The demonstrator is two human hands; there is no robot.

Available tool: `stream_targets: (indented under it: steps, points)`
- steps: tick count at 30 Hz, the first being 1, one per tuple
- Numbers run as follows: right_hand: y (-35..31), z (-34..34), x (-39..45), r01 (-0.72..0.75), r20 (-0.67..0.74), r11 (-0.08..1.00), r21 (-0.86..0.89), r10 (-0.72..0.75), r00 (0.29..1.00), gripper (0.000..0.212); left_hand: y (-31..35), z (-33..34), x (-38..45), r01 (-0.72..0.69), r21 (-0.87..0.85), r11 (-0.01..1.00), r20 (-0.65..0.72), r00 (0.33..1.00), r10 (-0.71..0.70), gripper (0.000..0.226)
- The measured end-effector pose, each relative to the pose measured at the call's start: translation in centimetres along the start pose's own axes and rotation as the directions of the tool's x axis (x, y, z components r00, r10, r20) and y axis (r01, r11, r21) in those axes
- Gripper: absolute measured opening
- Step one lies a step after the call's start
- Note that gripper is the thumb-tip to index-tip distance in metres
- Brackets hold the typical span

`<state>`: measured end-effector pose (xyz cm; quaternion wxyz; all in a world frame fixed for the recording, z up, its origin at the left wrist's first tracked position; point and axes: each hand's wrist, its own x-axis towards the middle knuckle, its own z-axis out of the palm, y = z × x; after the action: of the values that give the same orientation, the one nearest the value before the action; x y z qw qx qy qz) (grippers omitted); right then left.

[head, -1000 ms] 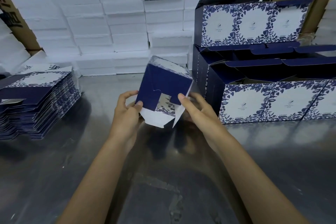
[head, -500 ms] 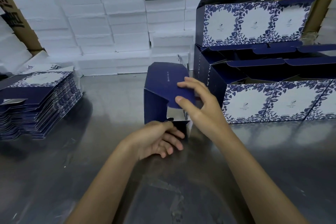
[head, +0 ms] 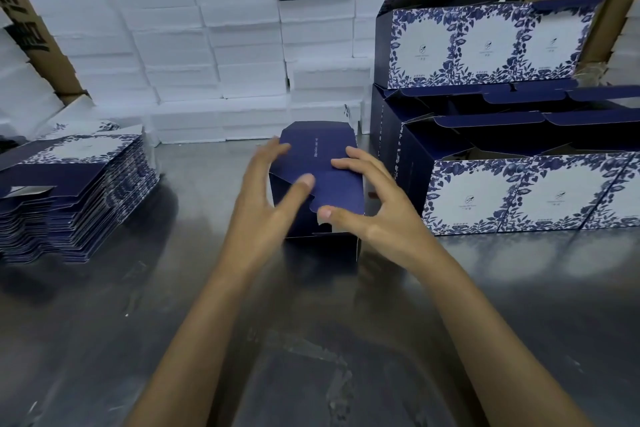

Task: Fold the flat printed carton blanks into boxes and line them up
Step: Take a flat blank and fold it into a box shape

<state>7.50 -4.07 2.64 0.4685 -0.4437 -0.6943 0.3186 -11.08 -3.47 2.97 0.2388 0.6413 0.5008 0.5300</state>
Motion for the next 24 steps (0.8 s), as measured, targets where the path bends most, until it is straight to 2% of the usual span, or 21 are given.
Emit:
stream_targets:
  steps: [3,5,8,11,15,18,24]
  points:
    - [0.3,-0.9,-0.1,-0.002,0.168,1.000,-0.010,0.004,0.986,0.073,-0.5,0.6,-0.1,-0.090,0.072,0.993,0.030,0.996,0.088,0.038]
    - [0.3,-1.3,-0.1,-0.012,0.176,0.998,0.055,0.003,0.984,0.074,-0.8,0.8,0.0,-0.105,0.097,0.990,0.014,0.995,0.104,0.038]
    - [0.2,-1.5,0.1,-0.032,0.133,0.994,0.106,0.018,0.991,0.072,-0.9,1.0,-0.1,-0.136,0.122,0.983,-0.043,0.989,0.142,0.037]
    - [0.0,-1.2,0.1,-0.044,0.069,0.982,0.184,0.032,0.997,0.051,-0.7,1.3,-0.3,-0.151,0.103,0.983,-0.100,0.982,0.161,0.033]
    - [-0.4,-0.5,0.1,-0.005,-0.080,0.983,0.185,0.020,0.997,0.026,-0.1,1.4,-0.5,-0.181,0.078,0.980,-0.102,0.977,0.188,0.031]
    - [-0.6,-0.6,0.2,-0.015,-0.143,0.979,0.203,0.044,0.989,0.023,0.4,1.7,-0.7,-0.181,0.064,0.981,-0.077,0.980,0.186,0.030]
    - [-0.9,0.1,0.1,-0.001,-0.165,0.987,0.161,0.028,0.986,0.025,1.2,2.0,-0.9,-0.158,-0.012,0.987,-0.061,0.986,0.157,0.026]
